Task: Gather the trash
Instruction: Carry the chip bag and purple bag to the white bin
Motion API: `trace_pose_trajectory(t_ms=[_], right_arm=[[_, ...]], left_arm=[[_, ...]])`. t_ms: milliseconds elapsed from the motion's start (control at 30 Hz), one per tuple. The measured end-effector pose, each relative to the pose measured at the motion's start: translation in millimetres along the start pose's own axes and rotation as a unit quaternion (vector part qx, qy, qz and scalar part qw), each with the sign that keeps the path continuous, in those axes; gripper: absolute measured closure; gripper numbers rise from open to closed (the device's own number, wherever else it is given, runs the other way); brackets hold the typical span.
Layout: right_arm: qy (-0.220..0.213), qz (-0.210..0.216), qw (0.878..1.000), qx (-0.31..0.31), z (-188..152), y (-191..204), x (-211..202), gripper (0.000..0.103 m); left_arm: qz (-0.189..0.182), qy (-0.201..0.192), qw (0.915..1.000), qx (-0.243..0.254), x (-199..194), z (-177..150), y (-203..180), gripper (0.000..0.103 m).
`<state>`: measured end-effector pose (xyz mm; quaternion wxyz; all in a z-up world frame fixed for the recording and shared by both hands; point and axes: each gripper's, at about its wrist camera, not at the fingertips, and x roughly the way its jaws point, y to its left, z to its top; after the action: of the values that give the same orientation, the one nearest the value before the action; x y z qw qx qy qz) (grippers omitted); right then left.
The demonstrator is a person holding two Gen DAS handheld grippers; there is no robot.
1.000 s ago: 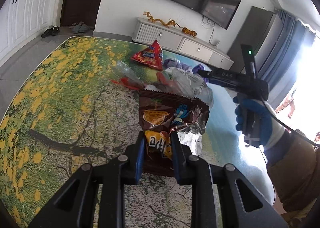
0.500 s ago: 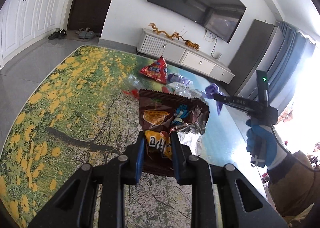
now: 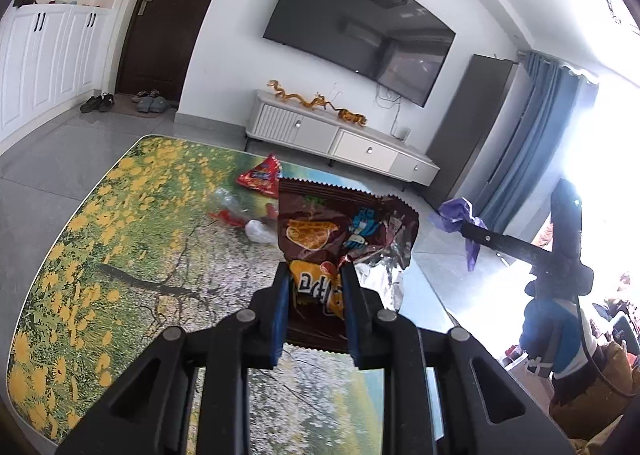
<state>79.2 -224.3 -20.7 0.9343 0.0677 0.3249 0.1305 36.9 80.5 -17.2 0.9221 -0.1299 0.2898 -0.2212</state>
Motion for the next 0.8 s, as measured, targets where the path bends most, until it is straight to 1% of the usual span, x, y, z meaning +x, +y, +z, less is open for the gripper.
trace_pose_trajectory(t_ms=[200,367,600,800], right_arm=[[-0.031,-0.026,0.999,0.011,-13.1,-17.7,-54.3,0.085],[-0.046,-0.048,0.997,0.025,-23.3,-37.6,-83.7,0.085],[-0.057,-0.078,0.993,0.062,-42.5,-80.0,-108.3,0.085],[-0.063,-0.104,0.987,0.107,-62.2,-128.9,-119.4,0.085]], left_arm=[[-0.021,-0.012,0.9997,0.005,-11.0,4.2,-19.5,0.081],[-0.035,-0.009,0.9993,0.01,-7.1,9.9,-34.9,0.081],[-0.061,0.011,0.9974,0.037,17.5,21.0,-72.3,0.081],[-0.088,0.044,0.9924,0.073,55.6,28.3,-120.2,0.081]])
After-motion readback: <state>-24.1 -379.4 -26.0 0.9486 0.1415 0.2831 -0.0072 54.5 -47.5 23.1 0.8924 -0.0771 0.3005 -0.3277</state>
